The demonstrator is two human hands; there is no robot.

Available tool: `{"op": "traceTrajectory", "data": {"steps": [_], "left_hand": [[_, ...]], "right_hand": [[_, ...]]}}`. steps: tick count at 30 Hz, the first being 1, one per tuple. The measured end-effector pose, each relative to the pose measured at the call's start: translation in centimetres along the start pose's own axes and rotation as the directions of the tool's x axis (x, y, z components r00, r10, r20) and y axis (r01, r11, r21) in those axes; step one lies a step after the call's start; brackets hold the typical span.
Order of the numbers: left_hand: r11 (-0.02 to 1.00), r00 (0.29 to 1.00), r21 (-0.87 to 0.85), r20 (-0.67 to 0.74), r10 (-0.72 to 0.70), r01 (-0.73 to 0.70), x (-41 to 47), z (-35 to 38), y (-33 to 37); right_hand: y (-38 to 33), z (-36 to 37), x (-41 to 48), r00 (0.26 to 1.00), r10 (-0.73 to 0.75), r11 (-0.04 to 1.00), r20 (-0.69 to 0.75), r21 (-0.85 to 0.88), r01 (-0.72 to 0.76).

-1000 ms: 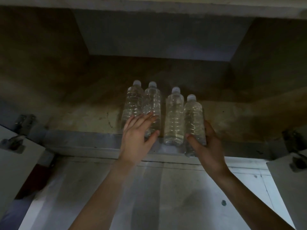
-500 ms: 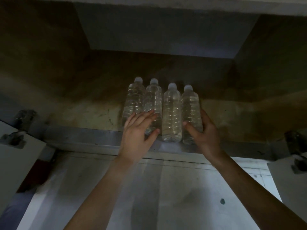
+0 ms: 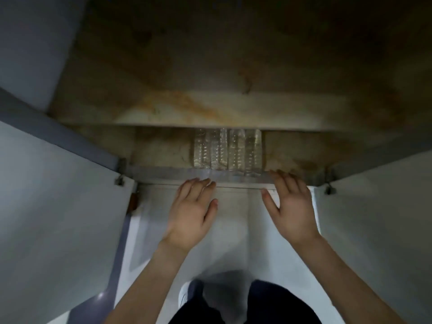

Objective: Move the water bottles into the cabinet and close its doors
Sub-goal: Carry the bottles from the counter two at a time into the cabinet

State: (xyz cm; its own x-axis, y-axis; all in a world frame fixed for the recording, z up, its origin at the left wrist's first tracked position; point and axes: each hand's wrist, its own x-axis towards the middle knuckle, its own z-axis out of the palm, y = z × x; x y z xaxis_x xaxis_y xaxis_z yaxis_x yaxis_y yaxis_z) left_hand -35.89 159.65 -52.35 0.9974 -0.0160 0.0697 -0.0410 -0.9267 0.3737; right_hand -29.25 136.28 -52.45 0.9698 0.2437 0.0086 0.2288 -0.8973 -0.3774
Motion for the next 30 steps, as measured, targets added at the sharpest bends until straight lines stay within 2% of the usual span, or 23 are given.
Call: {"op": "traceTrajectory", "data": {"steps": [4, 9, 15, 19, 23, 27, 30], "left_hand": [[0.999, 0.999, -0.016, 0.011, 0.04, -0.04, -2.2, -13.8, 7.7], [0.997, 0.993, -0.046, 0.105, 0.059, -0.054, -4.0, -31.6, 18.1], [0.979, 0.98, -0.102, 0.07, 0.187, -0.179, -4.6, -45.7, 25.9], [0.928, 0.933, -0.116, 0.014, 0.359, -0.355, -4.8, -49.1, 28.0], [0.86, 0.856, -0.116, 0.096, 0.507, -0.496, -6.2, -48.8, 28.8], [0.77, 0.738, -0.18, 0.219, 0.638, -0.612, -8.2, -46.3, 29.9], [0.715, 0.666, -0.223, 0.26, 0.699, -0.663, -9.4, -44.9, 32.9]], "right_hand": [[-5.2, -14.3, -5.0, 0.996, 0.081, 0.997, 0.033, 0.013, -0.081], [-11.5, -33.2, -10.5, 0.989, 0.111, 0.994, 0.093, 0.0, -0.112], [-16.6, -48.2, -15.1, 0.996, 0.083, 0.995, -0.012, -0.048, -0.083], [-19.0, -53.0, -18.8, 0.974, 0.109, 0.989, -0.196, -0.078, -0.127], [-20.5, -53.6, -25.1, 0.931, 0.229, 0.965, -0.285, -0.06, -0.255], [-19.9, -51.8, -32.4, 0.819, 0.495, 0.86, -0.292, 0.03, -0.509], [-18.8, -51.9, -36.4, 0.727, 0.611, 0.778, -0.313, 0.071, -0.624]]}}
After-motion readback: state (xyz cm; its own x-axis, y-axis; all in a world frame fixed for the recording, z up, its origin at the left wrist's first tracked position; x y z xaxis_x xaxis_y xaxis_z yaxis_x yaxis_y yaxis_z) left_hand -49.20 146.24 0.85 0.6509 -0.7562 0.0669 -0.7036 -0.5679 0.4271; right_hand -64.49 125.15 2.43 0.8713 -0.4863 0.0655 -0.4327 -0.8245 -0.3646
